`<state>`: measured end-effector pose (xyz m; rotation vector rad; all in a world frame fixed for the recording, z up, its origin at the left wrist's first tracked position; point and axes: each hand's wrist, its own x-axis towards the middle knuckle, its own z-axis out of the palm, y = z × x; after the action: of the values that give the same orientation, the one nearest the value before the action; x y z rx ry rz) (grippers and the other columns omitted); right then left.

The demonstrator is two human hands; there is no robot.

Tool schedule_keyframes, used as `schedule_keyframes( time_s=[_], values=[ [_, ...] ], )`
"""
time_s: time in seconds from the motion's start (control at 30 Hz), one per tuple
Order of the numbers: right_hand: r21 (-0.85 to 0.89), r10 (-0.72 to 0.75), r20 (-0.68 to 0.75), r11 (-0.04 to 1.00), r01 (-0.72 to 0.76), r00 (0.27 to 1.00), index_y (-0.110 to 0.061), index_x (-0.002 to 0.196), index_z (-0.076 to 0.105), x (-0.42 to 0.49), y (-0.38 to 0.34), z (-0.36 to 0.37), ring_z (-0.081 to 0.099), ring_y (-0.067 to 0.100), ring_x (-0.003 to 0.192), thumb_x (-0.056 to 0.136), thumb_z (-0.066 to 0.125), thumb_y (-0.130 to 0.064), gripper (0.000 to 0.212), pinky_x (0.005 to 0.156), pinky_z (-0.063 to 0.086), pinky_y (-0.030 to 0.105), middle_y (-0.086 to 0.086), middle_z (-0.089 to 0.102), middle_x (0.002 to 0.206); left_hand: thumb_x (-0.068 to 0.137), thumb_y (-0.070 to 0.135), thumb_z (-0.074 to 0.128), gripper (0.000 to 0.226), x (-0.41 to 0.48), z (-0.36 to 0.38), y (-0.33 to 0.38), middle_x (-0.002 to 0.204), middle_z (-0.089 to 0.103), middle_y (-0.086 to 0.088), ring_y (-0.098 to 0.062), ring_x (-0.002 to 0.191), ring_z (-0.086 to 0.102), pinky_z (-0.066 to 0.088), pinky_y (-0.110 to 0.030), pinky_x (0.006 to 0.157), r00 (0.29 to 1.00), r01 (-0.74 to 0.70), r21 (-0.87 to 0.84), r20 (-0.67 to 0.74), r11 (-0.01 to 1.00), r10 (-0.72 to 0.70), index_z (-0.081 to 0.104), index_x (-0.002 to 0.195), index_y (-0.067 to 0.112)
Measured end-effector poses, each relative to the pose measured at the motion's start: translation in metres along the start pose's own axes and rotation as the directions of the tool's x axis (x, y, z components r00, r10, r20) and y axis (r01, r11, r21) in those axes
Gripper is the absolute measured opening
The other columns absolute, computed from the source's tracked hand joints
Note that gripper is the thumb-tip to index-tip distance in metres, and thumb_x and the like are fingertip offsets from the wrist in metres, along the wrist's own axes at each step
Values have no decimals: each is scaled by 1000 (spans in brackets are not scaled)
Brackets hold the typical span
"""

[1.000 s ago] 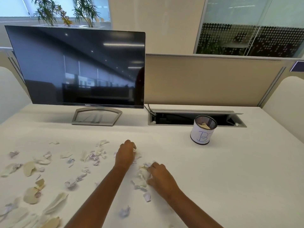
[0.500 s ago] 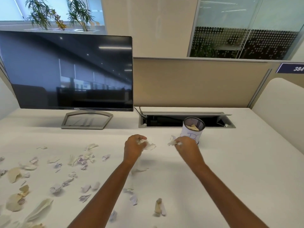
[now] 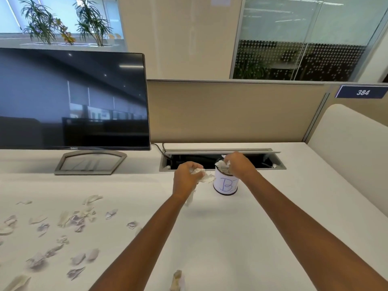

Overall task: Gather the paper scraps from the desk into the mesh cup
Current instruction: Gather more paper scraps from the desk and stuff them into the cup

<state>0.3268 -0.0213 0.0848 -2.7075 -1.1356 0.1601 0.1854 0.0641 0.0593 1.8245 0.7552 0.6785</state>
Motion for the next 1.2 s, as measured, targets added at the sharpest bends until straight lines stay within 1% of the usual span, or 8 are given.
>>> schedule_keyframes(
  time_s=[0.2, 0.43, 0.53, 0.67, 0.73, 0.87, 1.07, 1.2],
  values=[
    [266, 22, -109, 964, 8, 994, -10, 124, 57, -4, 23, -1, 51, 30, 118, 82, 47, 12, 48, 96, 43, 34, 17, 53, 129, 82, 2, 63, 15, 18, 23, 19, 91, 60, -7, -19, 64, 53, 39, -10, 43, 1000, -26, 17, 15, 1000, 26, 65, 97, -1],
    [577, 161, -241, 817, 8, 957, -5, 118, 59, -20, 40, -1, 54, 24, 115, 82, 39, 14, 45, 89, 37, 21, 16, 60, 122, 82, 4, 65, 13, 44, 69, 41, 93, 55, 0, -16, 82, 51, 38, -3, 49, 996, -77, 93, 56, 993, 72, 62, 95, 4],
    [586, 139, -228, 810, 22, 964, -5, 121, 57, -19, 43, 4, 54, 23, 116, 84, 38, 12, 45, 89, 38, 20, 15, 60, 124, 84, 6, 64, 11, 54, 83, 46, 94, 53, -3, -19, 82, 52, 44, -21, 61, 992, -45, 178, 124, 983, 23, 58, 93, 8],
    [530, 60, -191, 847, 51, 980, -8, 131, 47, -18, 46, 9, 53, 25, 119, 87, 40, 8, 48, 91, 39, 24, 13, 55, 131, 92, 16, 56, 8, 64, 96, 46, 97, 54, -8, -22, 88, 51, 41, -28, 72, 961, -14, 328, 265, 945, -78, 51, 91, 10],
    [477, -7, -164, 875, 85, 986, -11, 134, 45, -17, 46, 10, 51, 26, 120, 88, 41, 7, 50, 94, 41, 28, 13, 53, 133, 99, 21, 42, 25, 65, 97, 46, 107, 61, -19, -31, 100, 56, 44, -35, 84, 956, -12, 354, 279, 935, -94, 58, 103, 2],
    [271, -111, -80, 954, 129, 991, -7, 125, 55, -11, 43, 12, 54, 33, 117, 90, 41, 5, 40, 96, 45, 37, 16, 56, 128, 103, 30, 20, 52, 67, 94, 48, 121, 56, -30, -38, 115, 54, 44, -41, 100, 955, 120, 192, 245, 974, -166, 51, 119, -9],
    [18, -120, 46, 993, 120, 992, -4, 113, 62, 0, 32, 10, 59, 35, 96, 91, 46, -2, 28, 78, 46, 37, 21, 62, 113, 102, 40, 17, 55, 71, 85, 58, 113, 54, -27, -34, 98, 55, 47, -36, 83, 867, 399, -7, 330, 917, -375, 37, 136, 2],
    [-48, -130, 56, 990, 133, 990, -8, 115, 62, 7, 27, 8, 60, 35, 100, 91, 50, -10, 27, 82, 48, 36, 18, 61, 116, 101, 18, 30, 25, 70, 81, 58, 96, 51, -18, -30, 85, 55, 52, -36, 71, 913, 266, 105, 291, 958, -286, 53, 99, 7]
  ],
)
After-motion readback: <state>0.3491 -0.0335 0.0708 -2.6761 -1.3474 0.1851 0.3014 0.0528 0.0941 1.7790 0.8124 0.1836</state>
